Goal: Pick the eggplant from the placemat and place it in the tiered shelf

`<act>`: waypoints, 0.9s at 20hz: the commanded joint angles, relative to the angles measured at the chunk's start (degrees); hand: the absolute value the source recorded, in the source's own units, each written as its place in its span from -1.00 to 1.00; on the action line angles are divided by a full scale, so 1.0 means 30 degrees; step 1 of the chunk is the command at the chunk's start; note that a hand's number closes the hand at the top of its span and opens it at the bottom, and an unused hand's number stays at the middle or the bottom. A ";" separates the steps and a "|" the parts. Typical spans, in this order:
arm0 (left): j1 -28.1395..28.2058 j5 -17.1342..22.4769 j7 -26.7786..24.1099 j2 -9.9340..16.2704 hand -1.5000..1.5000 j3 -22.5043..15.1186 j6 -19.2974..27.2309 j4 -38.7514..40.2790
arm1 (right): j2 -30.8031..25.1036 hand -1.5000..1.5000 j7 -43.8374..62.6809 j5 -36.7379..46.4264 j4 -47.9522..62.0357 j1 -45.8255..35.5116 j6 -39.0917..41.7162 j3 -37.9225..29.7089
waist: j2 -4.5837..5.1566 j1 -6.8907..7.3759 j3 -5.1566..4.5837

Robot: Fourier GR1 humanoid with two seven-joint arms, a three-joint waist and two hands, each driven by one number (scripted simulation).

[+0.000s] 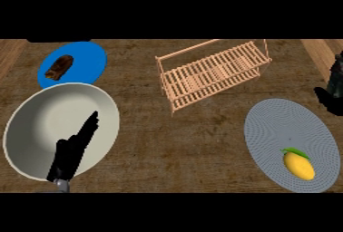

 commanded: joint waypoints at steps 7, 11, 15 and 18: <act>-0.0749 0.0189 0.0573 0.0304 0.00 0.0199 -0.0830 -0.0262 | -0.1121 1.00 0.3160 -0.0185 0.2818 -0.6260 0.0590 -0.0569 | 0.0253 0.0862 0.0006; -0.1090 0.0006 -0.0347 -0.0010 0.00 0.0129 -0.0739 0.0976 | -0.0229 1.00 0.3972 0.1497 0.6751 -1.0051 -0.0861 0.0893 | 0.0331 0.1124 -0.0005; -0.0409 -0.0199 0.0236 -0.0508 0.00 -0.0401 -0.0556 0.0160 | 0.0247 1.00 0.1897 0.2511 1.0506 -1.1257 -0.2558 0.1389 | 0.0341 0.1179 0.0008; -0.1382 -0.0794 -0.0420 -0.0463 0.00 -0.0316 -0.0231 0.1585 | 0.0878 1.00 0.0778 0.3472 1.3156 -1.2637 -0.3702 0.2127 | 0.0399 0.1189 0.0002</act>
